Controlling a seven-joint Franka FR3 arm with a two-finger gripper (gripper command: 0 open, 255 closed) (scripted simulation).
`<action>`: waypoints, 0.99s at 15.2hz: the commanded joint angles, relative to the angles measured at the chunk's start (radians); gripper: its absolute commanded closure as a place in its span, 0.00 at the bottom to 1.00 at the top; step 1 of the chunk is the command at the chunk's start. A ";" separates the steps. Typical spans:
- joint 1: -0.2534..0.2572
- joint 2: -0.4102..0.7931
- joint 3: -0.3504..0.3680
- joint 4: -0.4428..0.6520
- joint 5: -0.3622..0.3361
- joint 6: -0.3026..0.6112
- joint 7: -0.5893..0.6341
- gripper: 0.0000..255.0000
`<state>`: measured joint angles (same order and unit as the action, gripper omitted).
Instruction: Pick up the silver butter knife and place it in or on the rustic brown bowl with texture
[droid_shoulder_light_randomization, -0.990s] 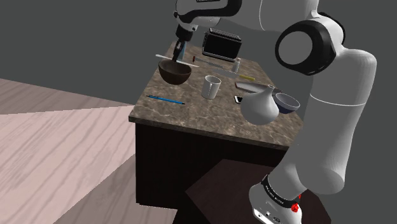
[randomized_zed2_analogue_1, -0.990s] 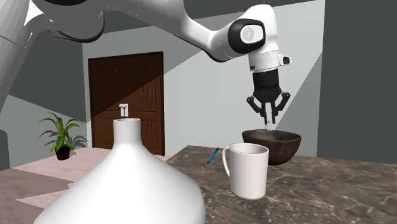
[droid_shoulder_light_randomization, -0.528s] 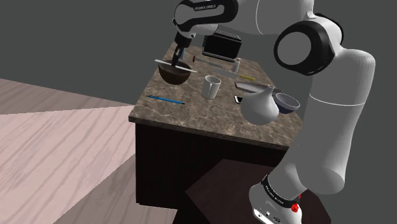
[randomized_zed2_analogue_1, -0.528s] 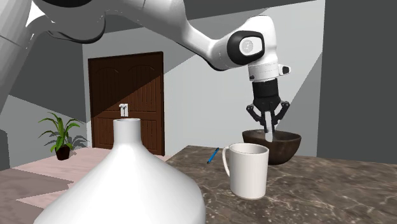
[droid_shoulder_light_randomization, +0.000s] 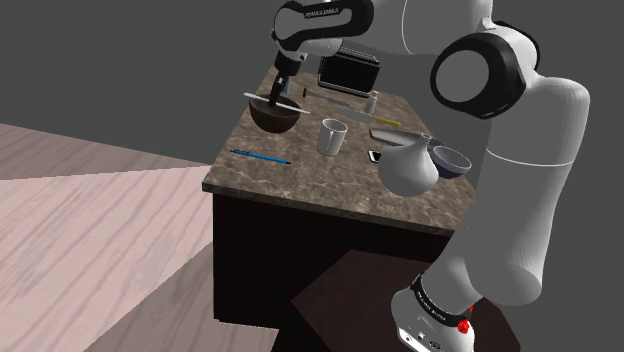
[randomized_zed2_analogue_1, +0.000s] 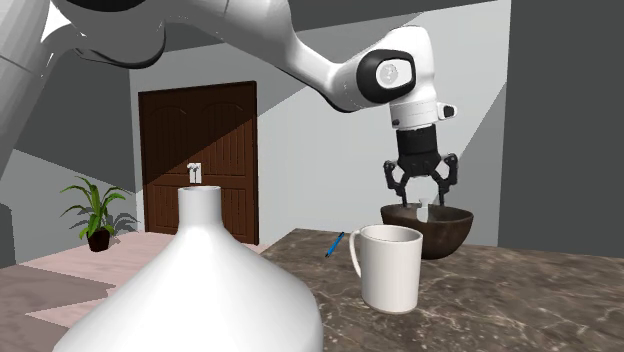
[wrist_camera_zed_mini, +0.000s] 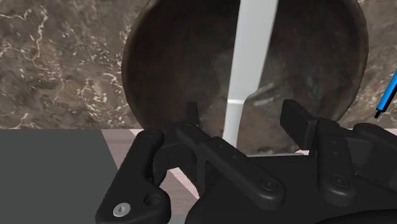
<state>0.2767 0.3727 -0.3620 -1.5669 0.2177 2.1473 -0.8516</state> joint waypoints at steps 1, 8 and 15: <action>0.000 0.001 0.000 -0.001 0.000 0.000 0.001 0.00; 0.005 -0.057 -0.011 0.040 -0.026 -0.094 0.015 0.00; 0.005 -0.057 -0.011 0.040 -0.026 -0.094 0.015 0.00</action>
<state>0.2818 0.3161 -0.3732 -1.5272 0.1913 2.0531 -0.8370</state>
